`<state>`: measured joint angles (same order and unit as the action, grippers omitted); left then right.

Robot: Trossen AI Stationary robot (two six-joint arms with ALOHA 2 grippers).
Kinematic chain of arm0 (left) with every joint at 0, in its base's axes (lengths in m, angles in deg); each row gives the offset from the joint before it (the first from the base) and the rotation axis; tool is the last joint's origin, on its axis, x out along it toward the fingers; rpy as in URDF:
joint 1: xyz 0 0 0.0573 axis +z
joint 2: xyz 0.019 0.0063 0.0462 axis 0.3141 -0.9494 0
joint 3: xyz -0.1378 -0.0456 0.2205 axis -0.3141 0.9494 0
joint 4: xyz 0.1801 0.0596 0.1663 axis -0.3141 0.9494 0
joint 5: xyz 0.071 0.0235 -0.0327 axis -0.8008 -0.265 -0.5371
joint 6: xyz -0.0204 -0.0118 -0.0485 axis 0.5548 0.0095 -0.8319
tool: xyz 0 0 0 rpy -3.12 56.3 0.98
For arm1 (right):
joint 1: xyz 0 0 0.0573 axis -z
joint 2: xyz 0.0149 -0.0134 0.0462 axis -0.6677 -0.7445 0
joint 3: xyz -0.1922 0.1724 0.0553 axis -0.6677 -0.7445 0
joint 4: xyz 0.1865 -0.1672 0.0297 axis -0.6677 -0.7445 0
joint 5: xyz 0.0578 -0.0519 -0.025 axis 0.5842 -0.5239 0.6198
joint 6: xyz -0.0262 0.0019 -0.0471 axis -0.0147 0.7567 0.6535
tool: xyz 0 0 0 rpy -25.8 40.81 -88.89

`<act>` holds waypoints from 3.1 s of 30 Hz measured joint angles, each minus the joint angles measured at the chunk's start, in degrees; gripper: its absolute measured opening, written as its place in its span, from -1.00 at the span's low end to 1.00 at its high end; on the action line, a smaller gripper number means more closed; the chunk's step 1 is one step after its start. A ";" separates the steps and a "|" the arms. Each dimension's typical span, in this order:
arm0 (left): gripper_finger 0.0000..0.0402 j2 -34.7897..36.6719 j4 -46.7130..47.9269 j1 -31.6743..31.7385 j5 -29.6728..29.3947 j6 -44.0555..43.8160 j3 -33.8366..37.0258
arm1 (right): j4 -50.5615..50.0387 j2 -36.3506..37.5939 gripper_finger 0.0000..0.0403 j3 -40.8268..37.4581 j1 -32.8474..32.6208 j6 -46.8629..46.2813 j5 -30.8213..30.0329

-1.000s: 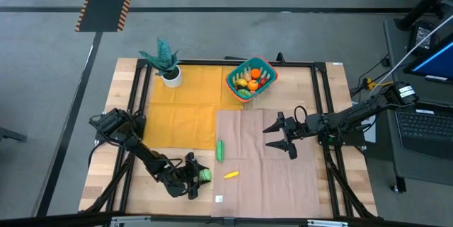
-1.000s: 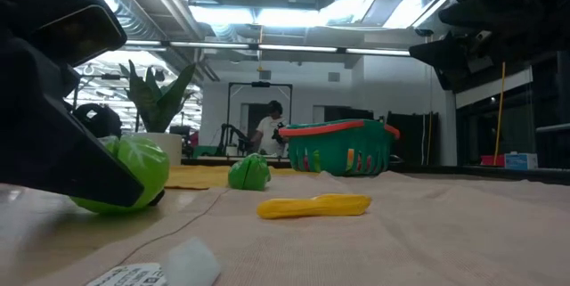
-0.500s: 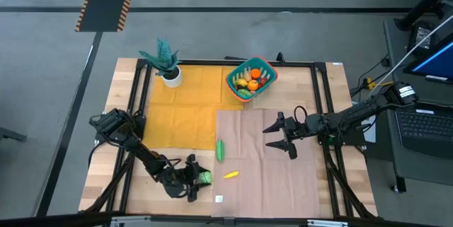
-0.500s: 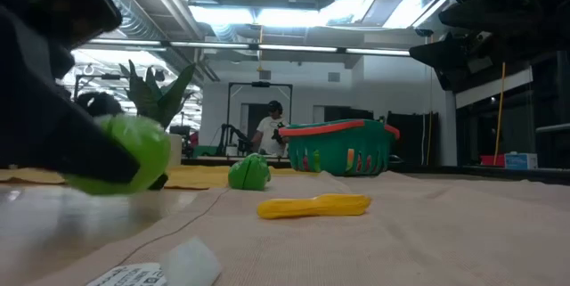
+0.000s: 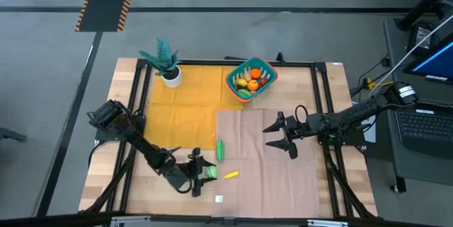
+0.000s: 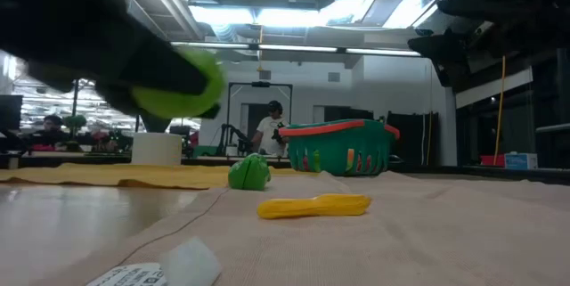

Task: Pick and placing Produce into tupperware
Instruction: Put the cabbage into the basket

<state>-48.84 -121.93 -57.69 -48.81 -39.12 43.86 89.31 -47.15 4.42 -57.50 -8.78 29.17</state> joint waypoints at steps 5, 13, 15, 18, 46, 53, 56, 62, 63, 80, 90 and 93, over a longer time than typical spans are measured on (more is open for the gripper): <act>0.10 1.54 -0.24 4.94 5.38 4.34 0.00 | 0.54 0.00 0.35 0.00 0.00 0.24 -0.01; 0.10 1.68 -3.40 10.96 9.76 12.15 0.00 | -0.01 0.02 0.35 0.00 1.84 -15.13 -0.19; 0.10 1.68 -4.54 12.33 10.82 14.26 0.00 | -0.58 0.02 0.35 0.00 2.66 -20.50 -0.43; 0.09 1.71 -4.82 14.74 12.73 16.31 0.00 | -2.97 0.02 0.35 0.00 3.93 -27.01 -0.42; 0.09 1.71 -7.42 34.18 34.73 35.39 -6.10 | 0.49 -1.70 0.35 -0.01 6.97 -35.46 -0.85; 0.09 1.71 -3.42 37.86 39.25 37.34 -9.53 | 3.68 -7.64 0.35 3.82 6.99 -32.21 -0.35; 0.09 1.71 -3.40 38.48 40.53 37.33 -9.64 | 3.65 -10.72 0.35 6.43 7.30 -30.65 0.38; 0.09 1.71 -3.35 38.13 40.60 37.41 -9.64 | 3.67 -15.65 0.35 10.32 9.35 -29.83 2.59; 0.09 1.71 -3.29 38.03 40.63 37.42 -9.64 | 3.62 -16.43 0.35 10.90 9.56 -29.86 2.63; 0.09 1.57 0.30 37.66 40.68 38.74 -9.40 | 6.90 -25.19 0.35 13.79 10.16 -32.72 3.47; 0.09 1.55 0.76 37.37 40.55 38.79 -9.40 | 7.19 -25.81 0.35 13.73 10.16 -32.30 4.12; 0.09 2.39 1.71 36.96 40.47 38.83 -9.40 | 7.42 -25.83 0.35 13.73 10.19 -31.59 4.39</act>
<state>-46.45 -120.23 -20.73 -8.33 -0.29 34.46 96.72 -72.99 18.15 -47.31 -40.37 33.57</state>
